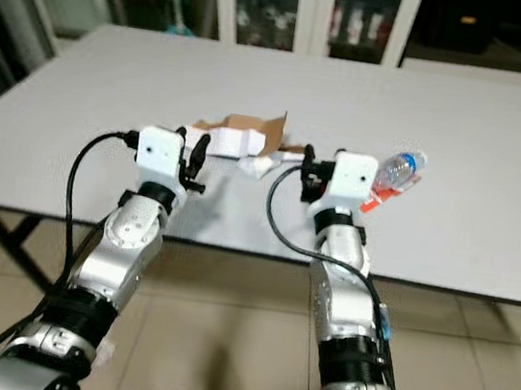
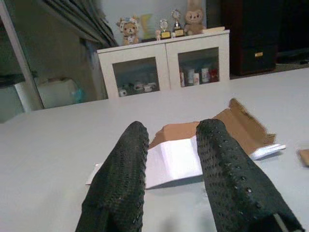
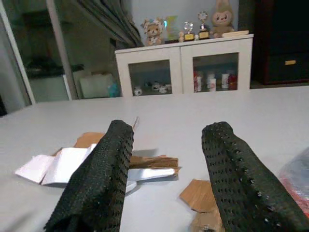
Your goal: Picking trash to rubbish bin
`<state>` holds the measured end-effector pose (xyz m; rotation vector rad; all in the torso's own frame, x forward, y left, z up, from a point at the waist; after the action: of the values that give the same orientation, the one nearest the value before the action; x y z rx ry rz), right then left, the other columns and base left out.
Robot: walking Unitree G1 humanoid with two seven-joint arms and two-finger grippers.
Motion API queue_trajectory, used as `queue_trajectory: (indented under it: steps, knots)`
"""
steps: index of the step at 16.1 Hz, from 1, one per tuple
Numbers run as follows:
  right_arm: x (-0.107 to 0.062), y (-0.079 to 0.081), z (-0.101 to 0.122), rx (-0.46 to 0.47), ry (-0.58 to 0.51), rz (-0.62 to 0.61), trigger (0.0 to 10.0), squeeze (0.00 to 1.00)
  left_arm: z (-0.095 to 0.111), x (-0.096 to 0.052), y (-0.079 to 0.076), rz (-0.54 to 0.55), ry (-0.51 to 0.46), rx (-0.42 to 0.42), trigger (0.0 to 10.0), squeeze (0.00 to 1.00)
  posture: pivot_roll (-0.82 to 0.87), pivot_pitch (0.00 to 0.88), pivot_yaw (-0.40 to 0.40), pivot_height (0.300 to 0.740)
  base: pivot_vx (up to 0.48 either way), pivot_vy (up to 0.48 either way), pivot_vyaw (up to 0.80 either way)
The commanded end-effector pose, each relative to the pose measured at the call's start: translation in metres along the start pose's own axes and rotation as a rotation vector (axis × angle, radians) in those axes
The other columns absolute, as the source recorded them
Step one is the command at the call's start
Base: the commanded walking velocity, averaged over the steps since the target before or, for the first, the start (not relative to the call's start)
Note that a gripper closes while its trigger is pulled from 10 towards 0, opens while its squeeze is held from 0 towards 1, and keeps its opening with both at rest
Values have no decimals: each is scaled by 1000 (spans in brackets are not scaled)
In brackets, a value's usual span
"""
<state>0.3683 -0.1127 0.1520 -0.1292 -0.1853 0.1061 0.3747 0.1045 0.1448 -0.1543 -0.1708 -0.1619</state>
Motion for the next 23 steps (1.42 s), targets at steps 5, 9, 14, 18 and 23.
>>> queue_trajectory:
  steps: [5, 9, 14, 18, 23]
  knots:
    - [4, 3, 5, 28, -7, 0, 10000, 0, 5, 2, 5, 12, -12, 2, 10000, 0, 12, 30, 64, 720, 0, 0, 0]
    - [5, 1, 7, 23, -15, -3, 10000, 0, 6, 2, 4, 4, -13, 1, 10000, 0, 10, 25, 69, 720, 304, 0, 0]
    - [6, 2, 10, 26, -22, -8, 10000, 0, 7, 4, 1, -7, -18, 0, 10000, 0, 4, 12, 78, 720, 425, 0, 0]
    - [6, 4, 12, 31, -26, -10, 10000, 0, 8, 4, -2, -25, -17, 4, 10000, 0, 0, 3, 83, 720, 435, 0, 0]
    - [5, 4, 10, 33, -25, -10, 10000, 0, 9, 4, -6, -41, -22, 1, 10000, 0, -1, 0, 85, 720, 438, 0, 0]
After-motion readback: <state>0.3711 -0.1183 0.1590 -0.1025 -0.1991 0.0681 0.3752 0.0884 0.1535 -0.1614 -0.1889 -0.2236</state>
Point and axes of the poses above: a point about 5 cm out from each wrist's last joint towards the gripper, its own x axis pointing out of the wrist towards the gripper, its own z axis along the axis of the wrist's last joint, y = z × x, the point moved 3 cm from there along x, pointing out of the wrist towards the gripper, and after that the axes turned 14 degrees about -x, right-handed, at the moved point
